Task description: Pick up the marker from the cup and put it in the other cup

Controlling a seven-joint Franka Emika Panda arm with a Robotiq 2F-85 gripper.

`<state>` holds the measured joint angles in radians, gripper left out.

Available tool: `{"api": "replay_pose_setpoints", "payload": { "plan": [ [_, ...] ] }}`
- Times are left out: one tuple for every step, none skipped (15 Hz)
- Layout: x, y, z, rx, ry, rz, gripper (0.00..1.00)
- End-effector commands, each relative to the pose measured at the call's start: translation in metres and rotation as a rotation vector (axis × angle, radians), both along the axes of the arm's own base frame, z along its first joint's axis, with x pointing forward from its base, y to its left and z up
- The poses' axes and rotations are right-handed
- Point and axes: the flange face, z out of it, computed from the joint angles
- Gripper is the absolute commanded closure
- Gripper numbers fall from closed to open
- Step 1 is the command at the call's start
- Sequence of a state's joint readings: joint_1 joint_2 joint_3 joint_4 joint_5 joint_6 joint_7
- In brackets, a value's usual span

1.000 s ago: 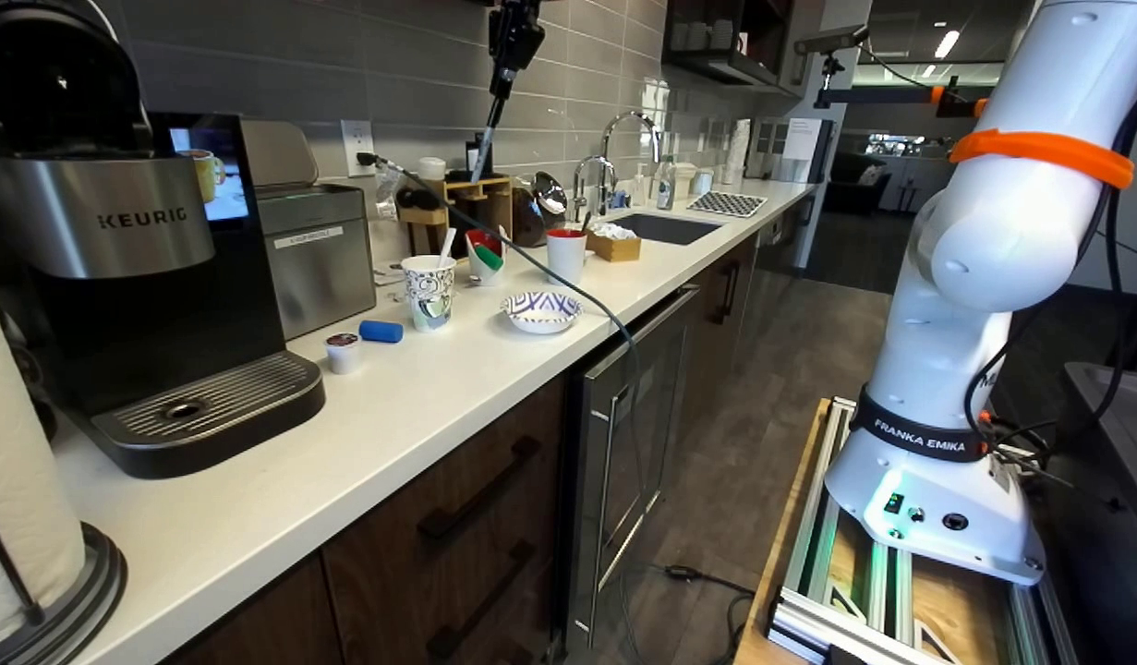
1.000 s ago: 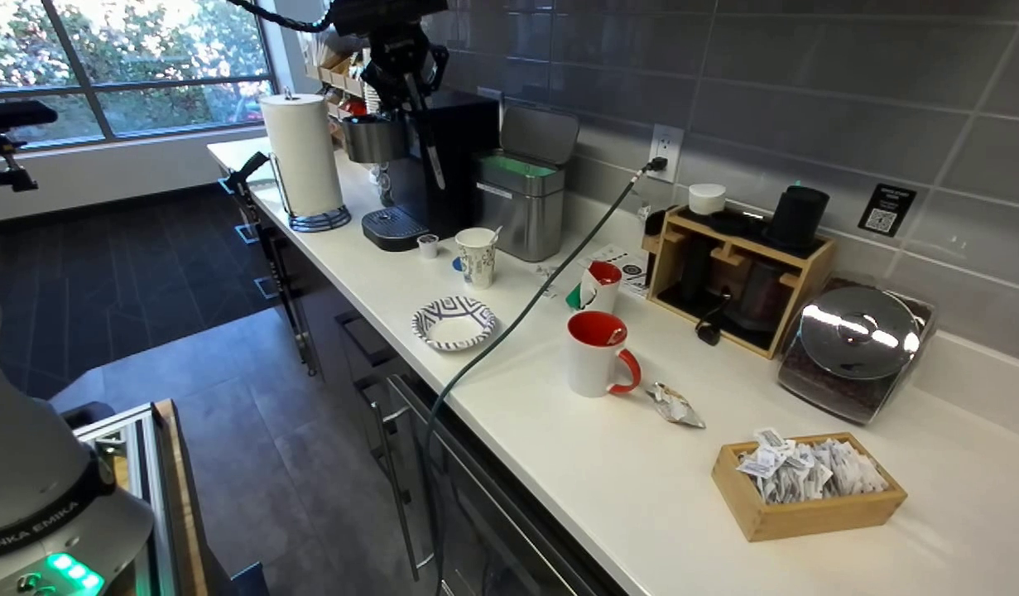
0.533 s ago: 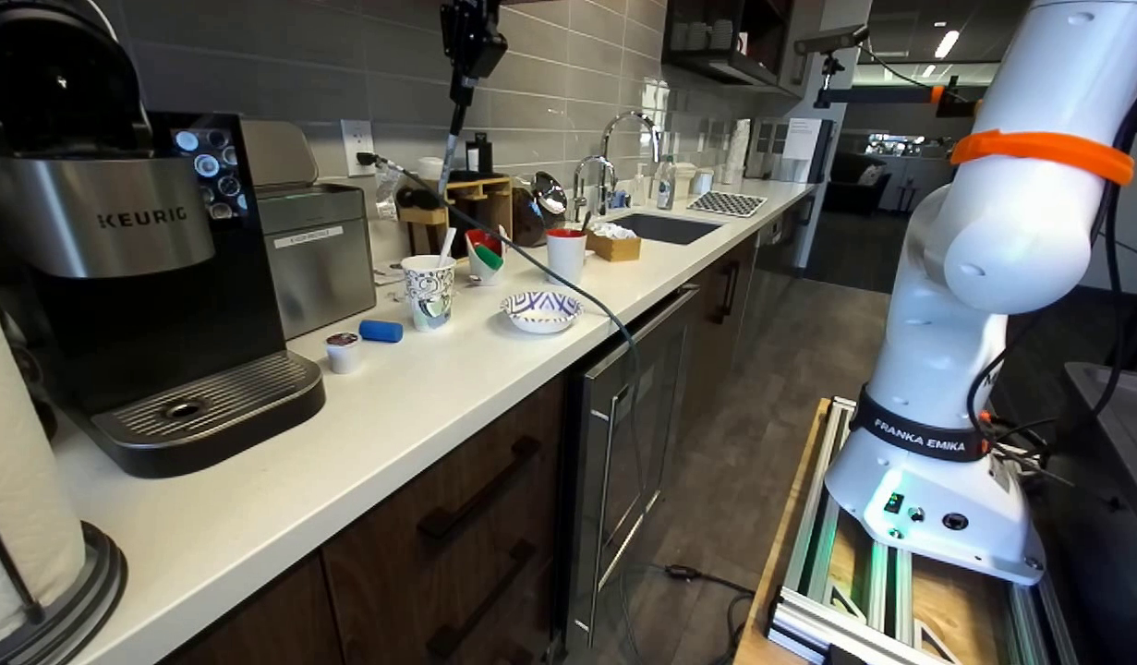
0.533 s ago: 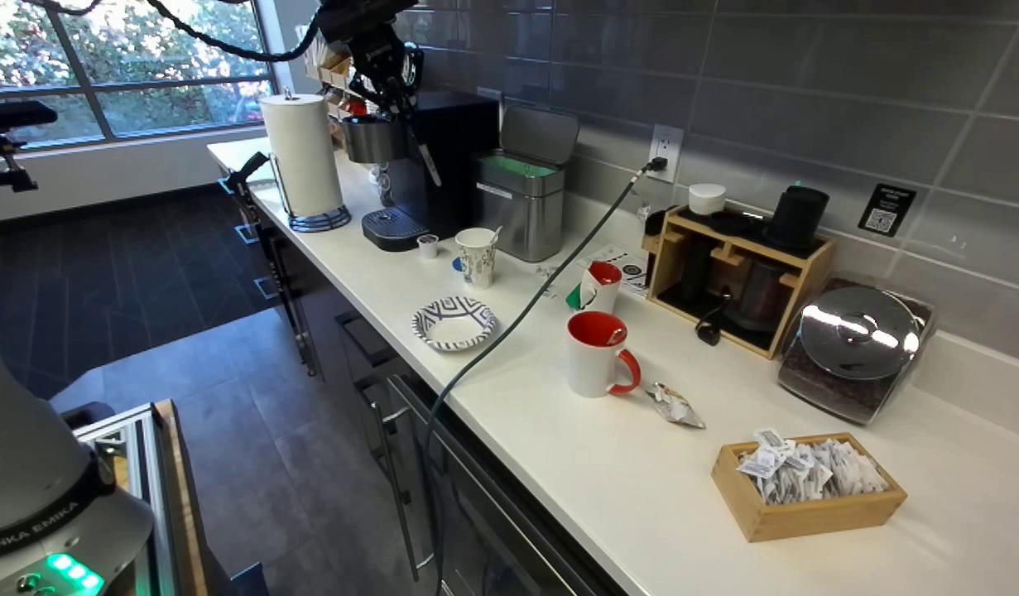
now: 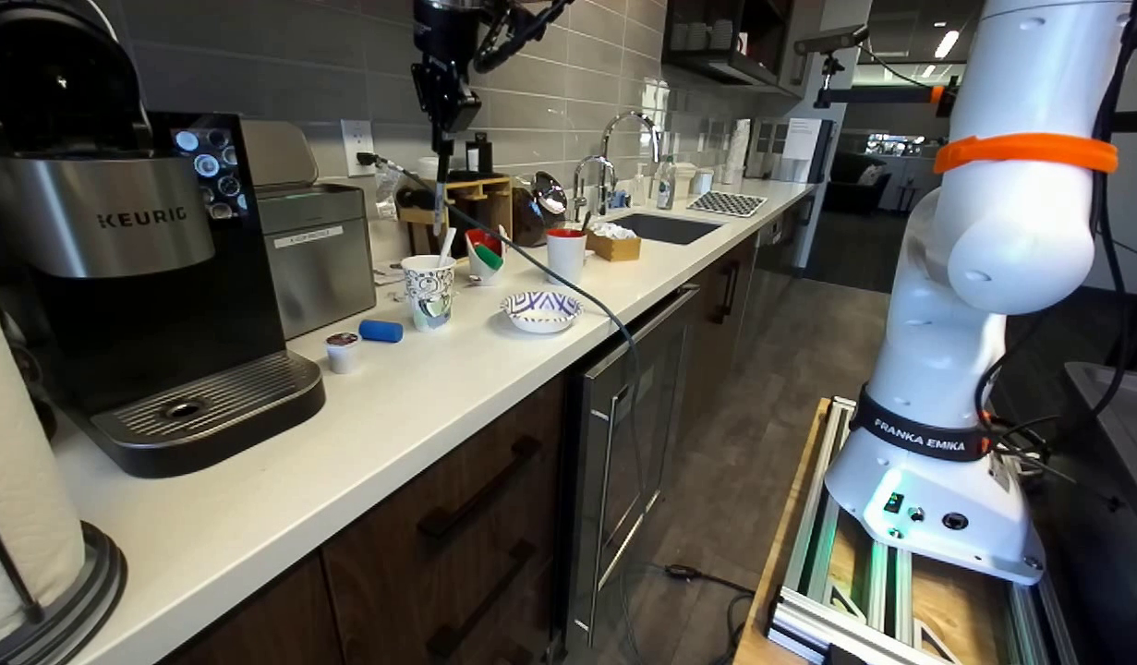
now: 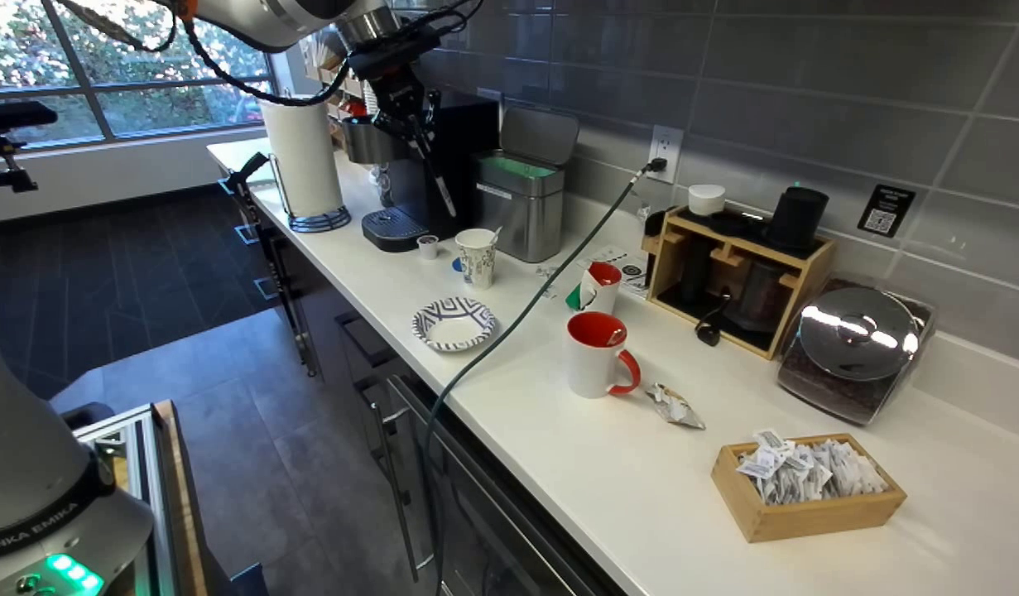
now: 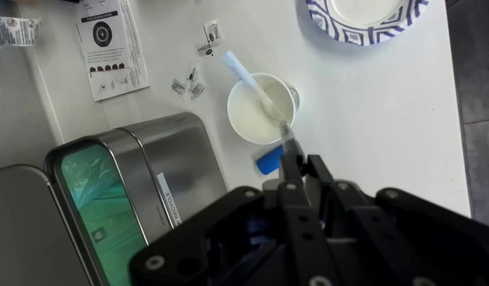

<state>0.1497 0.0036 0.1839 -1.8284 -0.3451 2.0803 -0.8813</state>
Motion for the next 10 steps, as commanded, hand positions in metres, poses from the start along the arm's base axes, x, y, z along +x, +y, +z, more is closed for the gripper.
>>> {"api": "replay_pose_setpoints", "payload": {
  "plan": [
    [0.023, 0.008, -0.016, -0.023, 0.032, 0.045, 0.97],
    [0.026, 0.008, -0.020, -0.020, 0.049, 0.056, 0.97],
    [0.031, 0.008, -0.023, -0.025, 0.055, 0.068, 0.97],
    [0.035, 0.008, -0.026, -0.022, 0.064, 0.079, 0.97],
    [0.040, 0.008, -0.029, -0.025, 0.067, 0.086, 0.97],
    [0.044, 0.007, -0.032, -0.029, 0.067, 0.092, 0.97],
    [0.048, 0.007, -0.034, -0.029, 0.074, 0.095, 0.97],
    [0.053, 0.005, -0.037, -0.028, 0.082, 0.098, 0.97],
    [0.056, 0.004, -0.038, -0.032, 0.089, 0.102, 0.97],
    [0.060, 0.002, -0.042, -0.046, 0.117, 0.111, 0.97]
  ]
}}
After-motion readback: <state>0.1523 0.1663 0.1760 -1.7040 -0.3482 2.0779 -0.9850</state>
